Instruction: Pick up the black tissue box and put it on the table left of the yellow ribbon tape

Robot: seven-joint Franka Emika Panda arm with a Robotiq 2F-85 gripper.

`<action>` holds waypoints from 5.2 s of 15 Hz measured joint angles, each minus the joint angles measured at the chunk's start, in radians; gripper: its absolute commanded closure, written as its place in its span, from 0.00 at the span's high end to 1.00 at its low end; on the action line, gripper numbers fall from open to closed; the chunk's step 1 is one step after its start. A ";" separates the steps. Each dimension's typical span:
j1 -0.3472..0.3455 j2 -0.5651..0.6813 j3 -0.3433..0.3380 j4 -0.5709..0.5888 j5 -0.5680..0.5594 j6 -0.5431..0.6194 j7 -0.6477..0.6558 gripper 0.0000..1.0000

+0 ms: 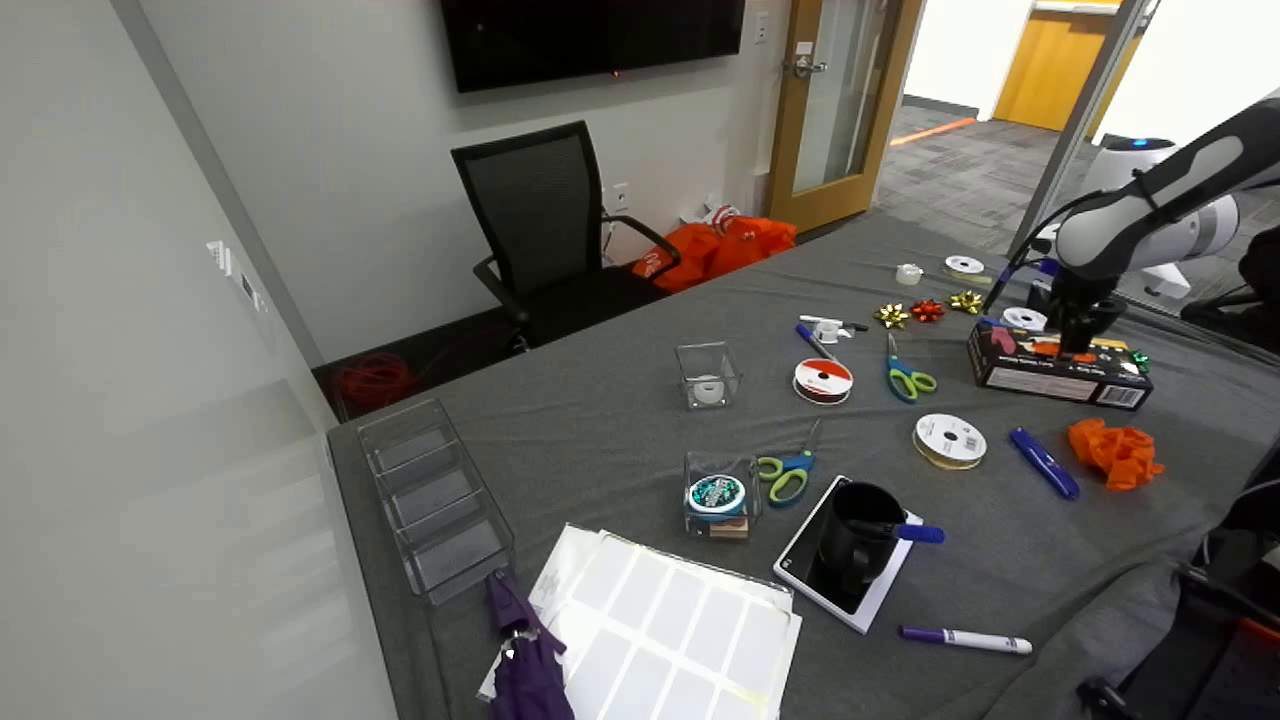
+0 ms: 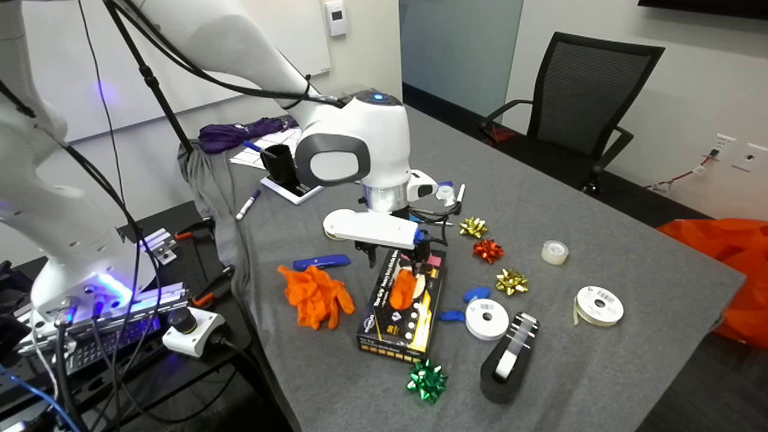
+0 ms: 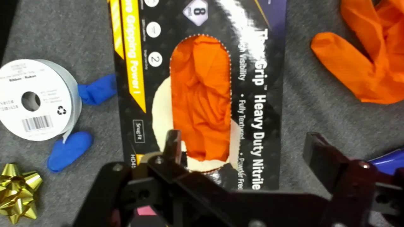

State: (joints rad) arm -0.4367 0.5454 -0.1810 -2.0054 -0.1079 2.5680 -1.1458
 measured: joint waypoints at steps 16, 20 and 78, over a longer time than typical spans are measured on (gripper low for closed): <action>-0.022 0.050 0.028 0.003 -0.004 0.069 -0.070 0.27; -0.022 0.050 0.027 0.007 -0.004 0.074 -0.069 0.16; 0.442 -0.317 0.195 -0.184 0.113 -0.364 1.016 0.14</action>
State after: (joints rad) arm 0.0058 0.2283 0.0144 -2.1891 0.0049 2.2045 -0.1298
